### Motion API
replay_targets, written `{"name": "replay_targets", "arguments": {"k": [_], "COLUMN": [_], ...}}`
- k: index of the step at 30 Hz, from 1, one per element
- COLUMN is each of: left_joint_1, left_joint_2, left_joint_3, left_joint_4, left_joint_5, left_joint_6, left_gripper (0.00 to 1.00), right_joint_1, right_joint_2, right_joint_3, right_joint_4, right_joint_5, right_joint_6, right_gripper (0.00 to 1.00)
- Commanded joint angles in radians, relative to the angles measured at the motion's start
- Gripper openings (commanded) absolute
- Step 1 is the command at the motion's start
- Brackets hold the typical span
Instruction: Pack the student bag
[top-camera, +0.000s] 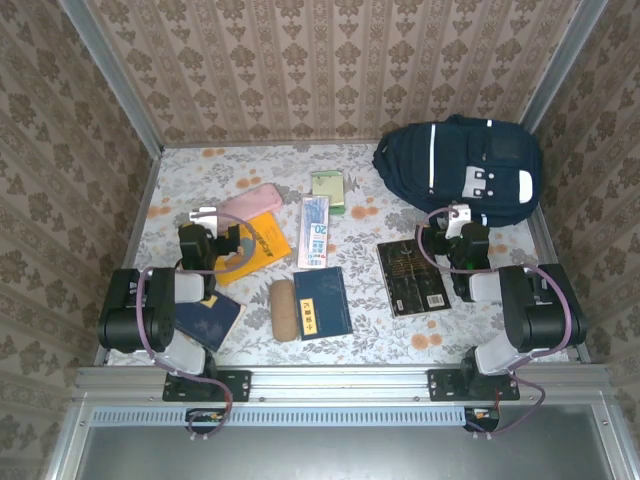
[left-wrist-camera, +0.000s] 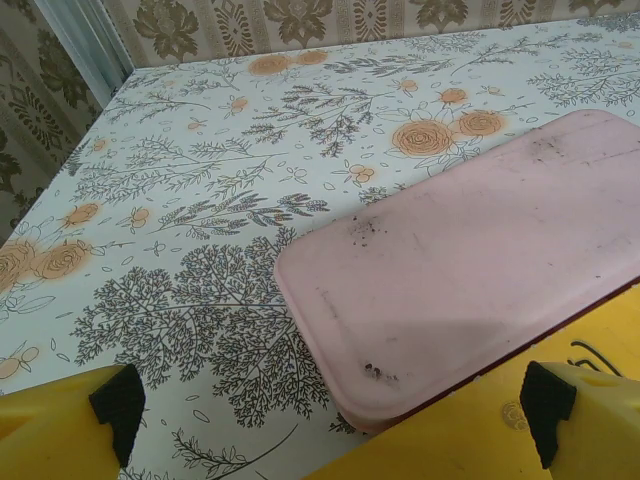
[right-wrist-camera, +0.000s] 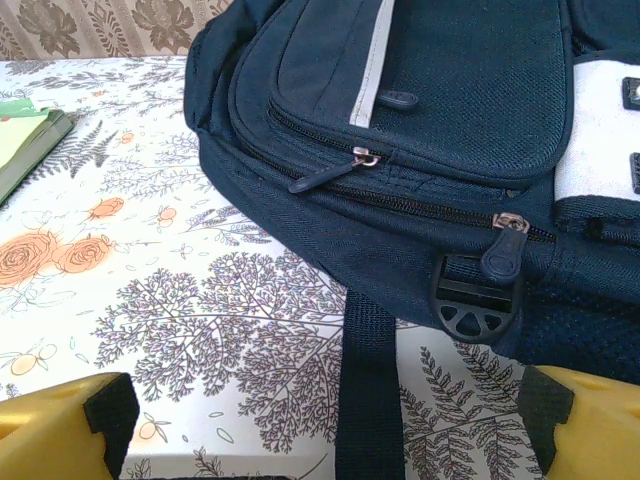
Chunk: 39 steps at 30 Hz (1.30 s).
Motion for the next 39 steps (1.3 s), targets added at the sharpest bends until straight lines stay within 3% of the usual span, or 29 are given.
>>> {"name": "replay_targets", "arguments": {"k": [1,33,39], "left_joint_1": [-0.004,-0.023,-0.004], "left_joint_2": [-0.009,-0.010,-0.013], "left_joint_3": [-0.010,-0.022,-0.010], "left_joint_4": [0.021,0.046,0.016], "left_joint_5": [-0.011,-0.047,-0.010], "left_joint_6": [0.017,0.024,0.016], "left_gripper": [1.00,1.00,1.00], "right_joint_1": [-0.001,-0.001,-0.001], "right_joint_2": [-0.013,-0.013,-0.013], "right_joint_3": [0.016,0.017,0.016], "right_joint_4": [-0.002,-0.003,-0.003], "right_joint_5": [-0.024,-0.024,-0.023], "right_joint_6": [-0.014,-0.014,-0.014], "right_gripper": [1.00,1.00,1.00]}}
